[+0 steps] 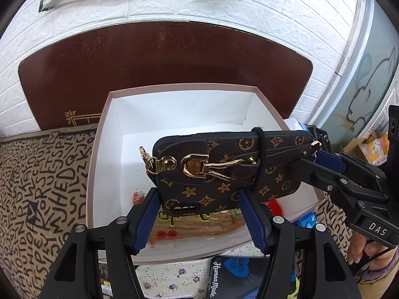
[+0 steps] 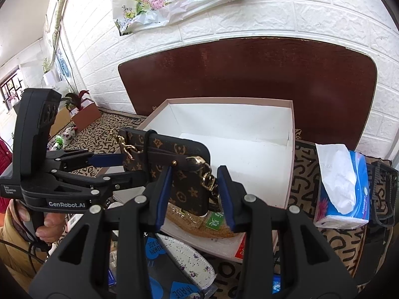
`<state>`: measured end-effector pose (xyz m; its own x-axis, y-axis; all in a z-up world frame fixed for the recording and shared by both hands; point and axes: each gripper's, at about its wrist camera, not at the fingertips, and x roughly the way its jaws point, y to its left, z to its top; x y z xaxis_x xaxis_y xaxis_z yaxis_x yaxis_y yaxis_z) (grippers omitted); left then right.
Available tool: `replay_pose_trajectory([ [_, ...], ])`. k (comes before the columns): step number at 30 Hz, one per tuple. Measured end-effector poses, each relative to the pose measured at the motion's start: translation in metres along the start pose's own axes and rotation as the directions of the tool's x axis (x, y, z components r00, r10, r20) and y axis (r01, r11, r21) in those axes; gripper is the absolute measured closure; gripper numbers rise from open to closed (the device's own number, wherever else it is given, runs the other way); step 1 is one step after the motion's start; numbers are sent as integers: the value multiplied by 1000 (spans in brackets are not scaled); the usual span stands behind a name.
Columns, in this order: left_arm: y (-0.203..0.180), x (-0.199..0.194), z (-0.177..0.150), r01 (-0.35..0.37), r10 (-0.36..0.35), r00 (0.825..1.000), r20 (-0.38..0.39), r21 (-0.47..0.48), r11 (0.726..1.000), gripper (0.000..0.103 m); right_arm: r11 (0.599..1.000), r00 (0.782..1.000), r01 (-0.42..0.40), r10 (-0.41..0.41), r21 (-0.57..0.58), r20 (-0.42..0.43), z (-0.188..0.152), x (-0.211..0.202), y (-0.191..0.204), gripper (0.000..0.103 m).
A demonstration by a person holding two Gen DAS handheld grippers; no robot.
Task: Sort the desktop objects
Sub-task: 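Carry the monogram phone bag with the left tool over the box, then lower the phone bag into the box and open the left tool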
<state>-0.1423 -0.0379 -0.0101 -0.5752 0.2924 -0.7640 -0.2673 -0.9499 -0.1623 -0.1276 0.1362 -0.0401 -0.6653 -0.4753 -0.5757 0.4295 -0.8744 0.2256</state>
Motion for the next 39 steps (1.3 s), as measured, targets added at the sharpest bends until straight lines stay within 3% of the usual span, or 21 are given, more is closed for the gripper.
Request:
replay_pose_trajectory([
  [39, 36, 59, 14, 6, -15, 993, -120, -81, 997, 37, 999, 987, 26, -19, 46, -157, 15, 65, -19, 63],
])
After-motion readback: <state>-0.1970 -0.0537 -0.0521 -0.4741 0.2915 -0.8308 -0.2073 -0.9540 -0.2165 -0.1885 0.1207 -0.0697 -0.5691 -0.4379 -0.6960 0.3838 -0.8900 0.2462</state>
